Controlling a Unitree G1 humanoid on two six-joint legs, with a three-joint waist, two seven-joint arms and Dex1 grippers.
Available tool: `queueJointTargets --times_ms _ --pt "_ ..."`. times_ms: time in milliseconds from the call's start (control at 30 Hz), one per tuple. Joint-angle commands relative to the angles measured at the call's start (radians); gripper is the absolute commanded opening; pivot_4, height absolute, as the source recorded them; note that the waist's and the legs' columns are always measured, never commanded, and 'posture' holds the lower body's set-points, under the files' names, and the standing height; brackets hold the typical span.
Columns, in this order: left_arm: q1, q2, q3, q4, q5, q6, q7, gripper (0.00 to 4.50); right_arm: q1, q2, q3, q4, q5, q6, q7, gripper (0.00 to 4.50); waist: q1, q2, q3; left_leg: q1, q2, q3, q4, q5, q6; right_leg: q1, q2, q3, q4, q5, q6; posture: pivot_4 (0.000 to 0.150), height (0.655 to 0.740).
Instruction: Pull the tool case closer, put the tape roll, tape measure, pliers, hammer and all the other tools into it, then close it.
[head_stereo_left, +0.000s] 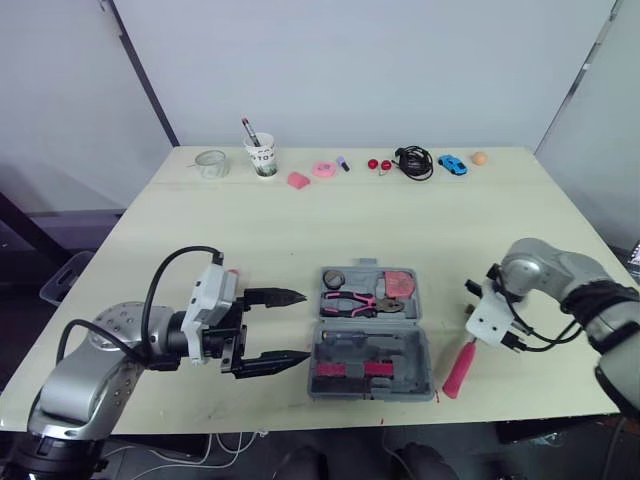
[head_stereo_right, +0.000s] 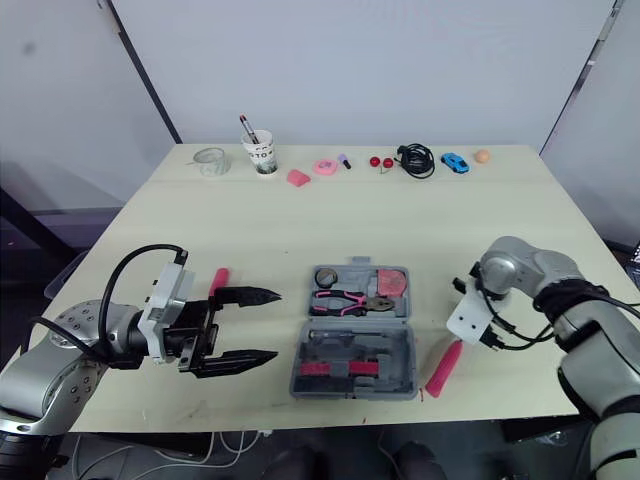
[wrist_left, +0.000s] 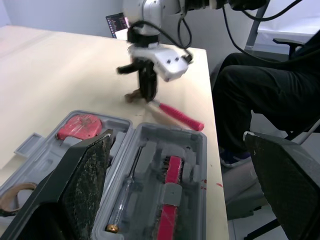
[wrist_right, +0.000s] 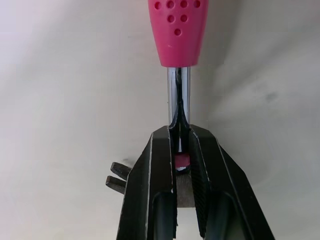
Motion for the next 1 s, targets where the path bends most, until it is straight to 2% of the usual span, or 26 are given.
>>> queueJointTargets --times_ms 33,100,200,300,433,633,767,1000 --pt "-0.012 -0.004 0.010 -0.028 -0.013 -0.006 0.005 4.50 0.069 -0.075 -0.105 -0.218 0.204 0.232 0.136 0.06 0.001 0.000 0.000 0.000 0.000 0.000 0.000 0.000 0.000 0.000 0.000 0.000 0.000 0.000 0.000 0.150 0.7400" --pt "-0.019 -0.008 0.004 -0.026 -0.010 -0.007 0.005 4.50 0.146 -0.120 -0.158 -0.371 0.295 0.479 0.156 0.06 -0.001 0.000 0.000 0.001 0.001 0.000 0.000 0.000 0.000 0.000 0.000 0.000 0.001 0.000 0.000 0.150 0.7400" --pt "-0.030 -0.013 -0.006 -0.024 -0.007 -0.007 0.008 4.50 0.230 -0.152 -0.235 -0.522 0.320 0.773 0.137 0.06 0.000 0.000 0.000 0.001 0.001 0.000 0.000 0.000 0.000 0.000 0.001 0.000 0.001 0.000 0.000 0.150 0.7400" --pt "-0.041 -0.018 -0.016 -0.022 -0.004 -0.008 0.007 4.50 0.310 -0.167 -0.317 -0.653 0.307 1.148 0.035 0.06 0.011 0.000 0.000 0.000 0.001 0.000 0.000 0.000 0.000 0.000 0.001 0.000 0.001 -0.001 -0.001 0.150 0.7400" --pt "-0.068 -0.026 -0.033 -0.009 0.000 -0.010 -0.001 4.50 0.390 -0.109 -0.433 -0.797 0.336 1.675 -0.132 0.06 0.017 0.000 0.000 -0.001 0.000 0.000 0.001 0.000 0.000 -0.001 0.000 0.000 0.000 -0.001 -0.001 0.150 0.7400" --pt "-0.104 -0.032 -0.055 0.021 0.007 -0.015 -0.020 4.50 0.466 -0.036 -0.526 -0.951 0.406 2.075 -0.321 0.06 0.015 -0.001 0.000 -0.002 0.000 -0.001 0.000 0.000 0.000 -0.001 0.001 0.000 0.000 -0.001 0.000 0.150 0.7400" --pt "-0.123 -0.036 -0.066 0.033 0.010 -0.017 -0.026 4.50 0.457 0.075 -0.610 -1.006 0.437 2.349 -0.463 0.06 0.010 -0.001 0.000 -0.003 0.000 -0.001 0.001 0.000 0.000 -0.001 0.001 0.000 0.000 0.000 0.001 0.150 0.7400" --pt "-0.137 -0.041 -0.077 0.042 0.014 -0.021 -0.034 4.50 0.460 0.199 -0.683 -0.953 0.479 2.383 -0.682 0.06 0.012 -0.002 -0.001 -0.004 -0.001 -0.002 0.000 0.000 0.000 -0.001 0.002 0.000 -0.001 0.000 0.001 0.150 0.7400"
